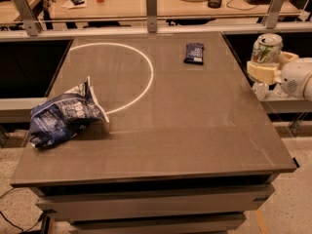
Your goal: Move 7up can near rxbar blueberry
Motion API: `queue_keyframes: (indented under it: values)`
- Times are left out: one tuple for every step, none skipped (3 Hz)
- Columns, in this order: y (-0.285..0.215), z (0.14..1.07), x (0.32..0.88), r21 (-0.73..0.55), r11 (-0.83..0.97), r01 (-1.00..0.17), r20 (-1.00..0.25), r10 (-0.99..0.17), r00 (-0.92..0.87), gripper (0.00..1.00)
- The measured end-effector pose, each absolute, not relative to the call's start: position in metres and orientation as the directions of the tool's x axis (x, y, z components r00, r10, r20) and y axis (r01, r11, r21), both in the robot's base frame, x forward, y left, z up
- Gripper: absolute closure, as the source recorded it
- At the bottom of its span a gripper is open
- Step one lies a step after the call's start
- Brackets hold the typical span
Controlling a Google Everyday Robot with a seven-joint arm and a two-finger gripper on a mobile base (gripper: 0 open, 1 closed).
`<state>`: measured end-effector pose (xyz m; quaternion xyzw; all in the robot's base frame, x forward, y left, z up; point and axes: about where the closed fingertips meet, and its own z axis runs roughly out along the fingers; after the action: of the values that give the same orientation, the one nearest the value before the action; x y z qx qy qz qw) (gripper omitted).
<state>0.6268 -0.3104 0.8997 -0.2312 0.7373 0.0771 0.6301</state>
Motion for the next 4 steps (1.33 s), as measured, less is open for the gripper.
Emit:
queue_keyframes:
  values:
    - [-0.296, 0.895, 0.670, -0.143, 0.878, -0.458, -0.970, -0.216, -0.110, 1.00]
    - [-0.273, 0.890, 0.714, -0.103, 0.873, -0.477, -0.975, -0.185, -0.127, 1.00]
    - [-0.260, 0.888, 0.748, -0.068, 0.876, -0.478, -0.977, -0.155, -0.146, 1.00]
    - [-0.255, 0.883, 0.774, -0.037, 0.884, -0.467, -0.978, -0.128, -0.166, 1.00]
